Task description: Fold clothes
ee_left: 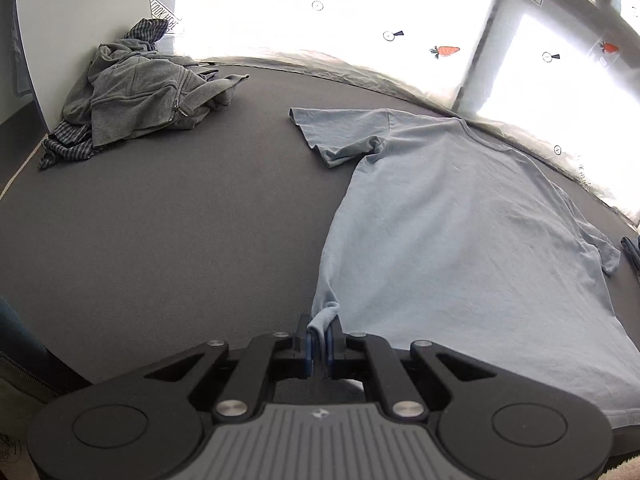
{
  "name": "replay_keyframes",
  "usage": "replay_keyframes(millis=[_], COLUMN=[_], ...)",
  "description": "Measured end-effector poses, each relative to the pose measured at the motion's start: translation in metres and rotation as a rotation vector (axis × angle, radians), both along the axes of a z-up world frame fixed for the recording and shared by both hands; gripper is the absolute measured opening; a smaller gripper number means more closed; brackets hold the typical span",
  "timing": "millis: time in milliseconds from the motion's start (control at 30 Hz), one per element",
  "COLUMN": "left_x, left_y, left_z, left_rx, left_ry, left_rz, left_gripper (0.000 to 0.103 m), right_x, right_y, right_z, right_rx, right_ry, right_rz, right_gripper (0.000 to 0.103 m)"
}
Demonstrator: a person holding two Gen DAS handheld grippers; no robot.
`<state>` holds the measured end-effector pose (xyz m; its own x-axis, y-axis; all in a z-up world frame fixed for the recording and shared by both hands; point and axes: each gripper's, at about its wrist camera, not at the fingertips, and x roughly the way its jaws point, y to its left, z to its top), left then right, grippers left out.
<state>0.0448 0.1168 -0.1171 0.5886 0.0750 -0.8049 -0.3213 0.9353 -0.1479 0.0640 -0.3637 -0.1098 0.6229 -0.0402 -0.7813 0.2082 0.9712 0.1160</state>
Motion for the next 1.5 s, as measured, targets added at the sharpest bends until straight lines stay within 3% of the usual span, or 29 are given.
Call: replay_keyframes(millis=[167,500,567,733,900,967,1100,1267,1500], left_x=[0.009,0.022,0.021,0.02,0.022,0.023,0.028,0.036,0.056], left_y=[-0.01,-0.005,-0.007,-0.007,-0.003,-0.001,0.005,0.019,0.048], left_z=[-0.052,-0.058,-0.059,-0.059,-0.053,-0.048,-0.037,-0.025,-0.024], left_rx=[0.005,-0.013,-0.003,0.008,0.039,0.048,0.055,0.066,0.086], left_ry=[0.141,0.185,0.188,0.198,0.209,0.199,0.172,0.143,0.145], left_rz=[0.017,0.01,0.011,0.031,0.027,0.024,0.022,0.037,0.083], left_gripper=[0.008,0.014,0.018,0.028,0.042,0.048,0.067,0.073,0.075], right_x=[0.009,0.022,0.023,0.029,0.039,0.045,0.058,0.072,0.107], right_y=[0.006,0.003,0.005,0.016,0.027,0.031,0.038,0.055,0.086], right_z=[-0.043,-0.045,-0.044,-0.04,-0.031,-0.03,-0.028,-0.027,-0.031], right_rx=[-0.032,-0.017,-0.026,-0.065,-0.121,-0.132,-0.122,-0.112,-0.096], right_ry=[0.155,0.198,0.199,0.19,0.163,0.162,0.155,0.141,0.128], right_rz=[0.016,-0.023,-0.016,0.013,0.039,0.047,0.07,0.112,0.174], right_gripper=[0.001,0.015,0.025,0.031,0.053,0.068,0.081,0.098,0.102])
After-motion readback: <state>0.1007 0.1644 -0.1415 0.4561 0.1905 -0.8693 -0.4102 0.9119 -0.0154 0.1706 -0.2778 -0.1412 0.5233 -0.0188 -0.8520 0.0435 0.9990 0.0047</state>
